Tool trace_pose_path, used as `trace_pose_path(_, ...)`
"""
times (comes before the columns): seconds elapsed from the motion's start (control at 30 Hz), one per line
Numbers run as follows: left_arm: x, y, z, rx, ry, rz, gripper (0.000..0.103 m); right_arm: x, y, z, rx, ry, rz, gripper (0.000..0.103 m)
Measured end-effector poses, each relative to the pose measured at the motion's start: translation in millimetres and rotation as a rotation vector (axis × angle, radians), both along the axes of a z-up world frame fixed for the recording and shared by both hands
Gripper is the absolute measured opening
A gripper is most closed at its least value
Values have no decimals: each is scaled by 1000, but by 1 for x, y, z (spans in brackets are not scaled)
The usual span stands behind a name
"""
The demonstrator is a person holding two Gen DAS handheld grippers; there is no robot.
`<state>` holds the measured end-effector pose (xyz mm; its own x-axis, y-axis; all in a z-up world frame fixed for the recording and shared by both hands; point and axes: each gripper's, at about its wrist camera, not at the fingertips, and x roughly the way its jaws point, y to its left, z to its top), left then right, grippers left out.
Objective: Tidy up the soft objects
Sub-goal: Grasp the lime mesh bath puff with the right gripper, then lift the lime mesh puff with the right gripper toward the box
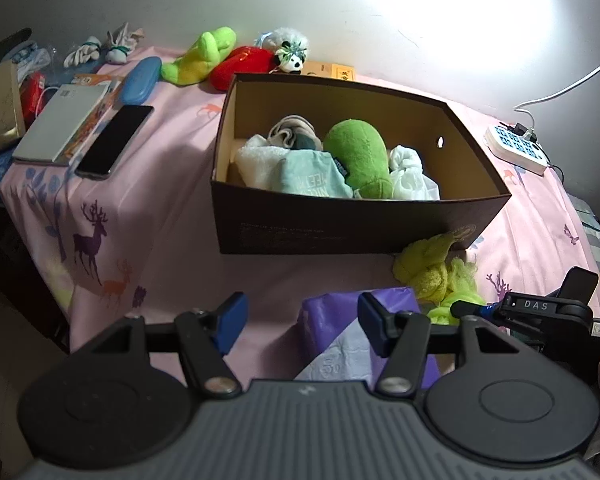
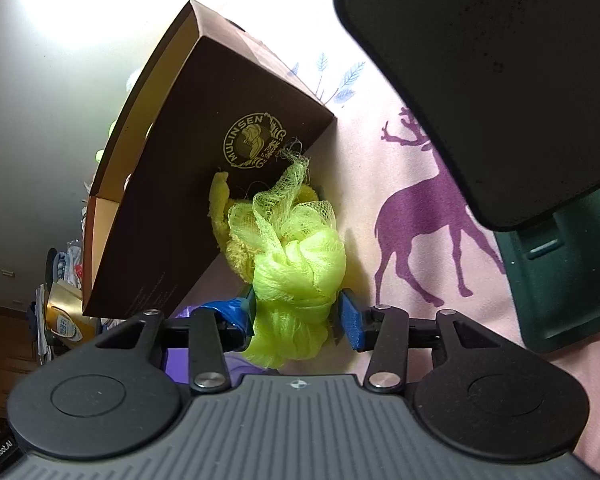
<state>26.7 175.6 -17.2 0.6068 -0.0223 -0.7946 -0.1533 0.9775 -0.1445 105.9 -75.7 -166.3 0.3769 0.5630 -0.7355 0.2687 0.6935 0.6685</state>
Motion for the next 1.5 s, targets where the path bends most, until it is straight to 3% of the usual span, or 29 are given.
trace_pose_path(0.6, 12, 11, -17, -10, 50, 24, 59, -27, -17, 15, -50, -70, 145, 25)
trace_pose_path(0.97, 30, 13, -26, -12, 70, 44, 59, -42, -22, 43, -157, -149, 205, 25)
trace_pose_path(1.23, 40, 13, -29, -33, 70, 47, 59, -33, -18, 76, -220, -277, 232, 25)
trace_pose_path(1.5, 41, 22, -31, -41, 73, 71, 59, 5, -10, 109, -274, -423, 234, 26)
